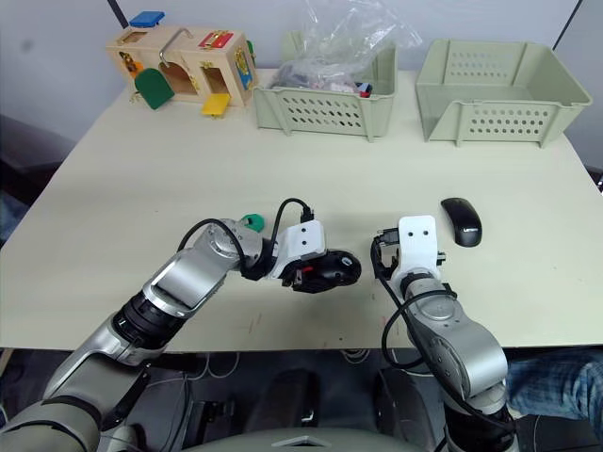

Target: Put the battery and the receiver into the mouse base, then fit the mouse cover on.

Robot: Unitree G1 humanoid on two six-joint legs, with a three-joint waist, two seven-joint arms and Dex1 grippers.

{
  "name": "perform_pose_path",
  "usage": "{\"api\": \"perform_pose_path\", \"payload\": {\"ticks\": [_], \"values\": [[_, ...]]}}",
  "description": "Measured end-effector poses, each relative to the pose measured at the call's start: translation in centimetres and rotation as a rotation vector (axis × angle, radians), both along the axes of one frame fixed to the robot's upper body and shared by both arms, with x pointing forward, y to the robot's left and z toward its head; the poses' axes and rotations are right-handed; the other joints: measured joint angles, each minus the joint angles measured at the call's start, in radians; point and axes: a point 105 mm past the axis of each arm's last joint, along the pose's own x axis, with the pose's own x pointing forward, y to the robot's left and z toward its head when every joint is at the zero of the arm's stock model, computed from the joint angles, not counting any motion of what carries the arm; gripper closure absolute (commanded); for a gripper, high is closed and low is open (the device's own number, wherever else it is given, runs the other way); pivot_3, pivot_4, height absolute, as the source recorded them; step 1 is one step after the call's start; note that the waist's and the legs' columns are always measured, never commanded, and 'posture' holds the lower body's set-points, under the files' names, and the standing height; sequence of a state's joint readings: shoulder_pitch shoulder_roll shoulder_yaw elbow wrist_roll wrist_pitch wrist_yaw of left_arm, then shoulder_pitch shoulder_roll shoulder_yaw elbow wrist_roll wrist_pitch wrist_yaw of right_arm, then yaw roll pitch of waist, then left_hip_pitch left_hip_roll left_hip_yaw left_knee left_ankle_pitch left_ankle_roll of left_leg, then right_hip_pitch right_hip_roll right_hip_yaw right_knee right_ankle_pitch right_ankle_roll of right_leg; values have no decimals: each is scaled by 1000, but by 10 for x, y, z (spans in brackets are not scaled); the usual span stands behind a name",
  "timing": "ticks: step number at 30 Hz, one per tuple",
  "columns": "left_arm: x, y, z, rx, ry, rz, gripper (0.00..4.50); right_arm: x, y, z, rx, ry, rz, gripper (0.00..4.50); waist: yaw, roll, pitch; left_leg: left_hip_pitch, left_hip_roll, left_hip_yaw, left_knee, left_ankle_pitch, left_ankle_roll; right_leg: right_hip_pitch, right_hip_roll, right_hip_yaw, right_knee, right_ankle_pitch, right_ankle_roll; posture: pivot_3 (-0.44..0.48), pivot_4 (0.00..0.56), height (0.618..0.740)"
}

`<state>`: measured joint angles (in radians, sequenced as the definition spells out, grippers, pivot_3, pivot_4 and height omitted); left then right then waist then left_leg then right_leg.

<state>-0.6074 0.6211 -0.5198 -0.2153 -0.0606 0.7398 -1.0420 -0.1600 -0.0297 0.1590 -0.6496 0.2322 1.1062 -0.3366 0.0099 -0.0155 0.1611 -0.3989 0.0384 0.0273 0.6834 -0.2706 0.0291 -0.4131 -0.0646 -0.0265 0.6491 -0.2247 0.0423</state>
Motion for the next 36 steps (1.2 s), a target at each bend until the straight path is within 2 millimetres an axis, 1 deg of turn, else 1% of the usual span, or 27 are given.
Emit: {"api": "perform_pose_path", "payload": {"ticks": [2, 6, 11, 14, 18, 20, 22, 23, 24, 25, 26, 27, 29, 30, 33, 36], "values": [[0, 0, 0, 0, -2, 1, 1574, 7, 1, -4, -4, 14, -41, 0, -1, 0, 0, 0, 0, -1, 0, 0, 0, 0, 0, -1, 1, 0, 0, 0, 150, 740], [-1, 1, 0, 2, -2, -1, 1574, 11, -5, -13, -19, 35, -94, 0, -2, 0, 0, 0, 0, 0, 0, 0, 0, 0, 0, 0, 1, 0, 0, 0, 150, 740], [-1, 3, 0, 8, 0, 8, 1574, 19, -4, -15, -13, 31, -126, 0, -14, 0, 0, 0, 0, -1, 0, 0, 0, 0, 0, -1, 2, 0, 0, 0, 150, 740], [-2, 4, 0, 7, -1, 10, 1574, 26, -9, -20, -29, 34, -156, 0, -18, 0, 0, 0, 0, -1, 0, 0, 0, 0, 0, 0, 2, 0, 0, 0, 150, 740], [-2, 4, 0, 7, -2, 10, 1574, 28, -12, -20, -39, 24, -174, 0, -20, 0, 0, 0, 0, -1, -1, 0, 0, 0, 0, 0, 2, 0, 0, 0, 150, 740], [-2, 4, 0, 8, -4, 11, 1574, 29, -14, -21, -42, 15, -189, 570, -20, 0, 0, 0, 0, -1, -1, 0, 0, 0, 0, 0, 2, 0, 0, 0, 150, 740], [-2, 4, 0, 8, -6, 11, 1574, 30, -16, -22, -41, 11, -195, 1310, -21, 0, 0, 0, 0, -1, -1, 0, 0, 0, 0, 0, 2, 0, 0, 0, 150, 740], [-2, 5, 0, 8, -6, 11, 1574, 30, -16, -22, -41, 10, -197, 1829, -21, 0, 0, 0, 0, -1, -1, 0, 0, 0, 0, 0, 2, 0, 0, 0, 150, 740], [-2, 4, 0, 8, -6, 11, 1574, 30, -16, -23, -41, 10, -196, 2006, -21, 0, 0, 0, 0, -1, -1, 0, 0, 0, 0, 0, 2, 0, 0, 0, 150, 740], [-2, 4, 0, 8, -6, 11, 1574, 30, -16, -23, -40, 10, -194, 2504, -21, 0, 0, 0, 0, -1, -1, 0, 0, 0, 0, 0, 2, 0, 0, 0, 150, 740], [-2, 4, 0, 8, -7, 11, 1574, 30, -16, -23, -40, 11, -192, 2837, -21, 0, 0, 0, 0, -1, -1, 0, 0, 0, 0, 0, 2, 0, 0, 0, 150, 740], [-2, 4, 0, 7, -6, 11, 1574, 29, -16, -24, -38, 12, -188, 3291, -20, 0, 0, 0, 0, -1, -1, 0, 0, 0, 0, 0, 2, 0, 0, 0, 150, 740], [-2, 4, 0, 7, -6, 11, 1574, 26, -16, -25, -33, 11, -183, 4288, -20, 0, 0, 0, 0, -1, -1, 0, 0, 0, 0, 0, 1, 0, 0, 0, 150, 740], [-2, 4, 0, 7, -7, 11, 1574, 25, -17, -25, -31, 10, -177, 4391, -20, 0, 0, 0, 0, -1, -1, 0, 0, 0, 0, 0, 1, 0, 0, 0, 150, 740], [-2, 4, 0, 7, -7, 12, 1574, 21, -19, -25, -27, 7, -160, 4391, -20, 0, 0, 0, 0, -1, -1, 0, 0, 0, 0, 0, 1, -1, 0, 0, 150, 740], [-2, 4, 0, 6, -7, 13, 1574, 16, -25, -26, -38, 7, -116, 4391, -20, 0, 0, 0, 0, -1, -1, 0, 0, 0, 0, 0, 1, -1, 1, 0, 150, 740]]}}
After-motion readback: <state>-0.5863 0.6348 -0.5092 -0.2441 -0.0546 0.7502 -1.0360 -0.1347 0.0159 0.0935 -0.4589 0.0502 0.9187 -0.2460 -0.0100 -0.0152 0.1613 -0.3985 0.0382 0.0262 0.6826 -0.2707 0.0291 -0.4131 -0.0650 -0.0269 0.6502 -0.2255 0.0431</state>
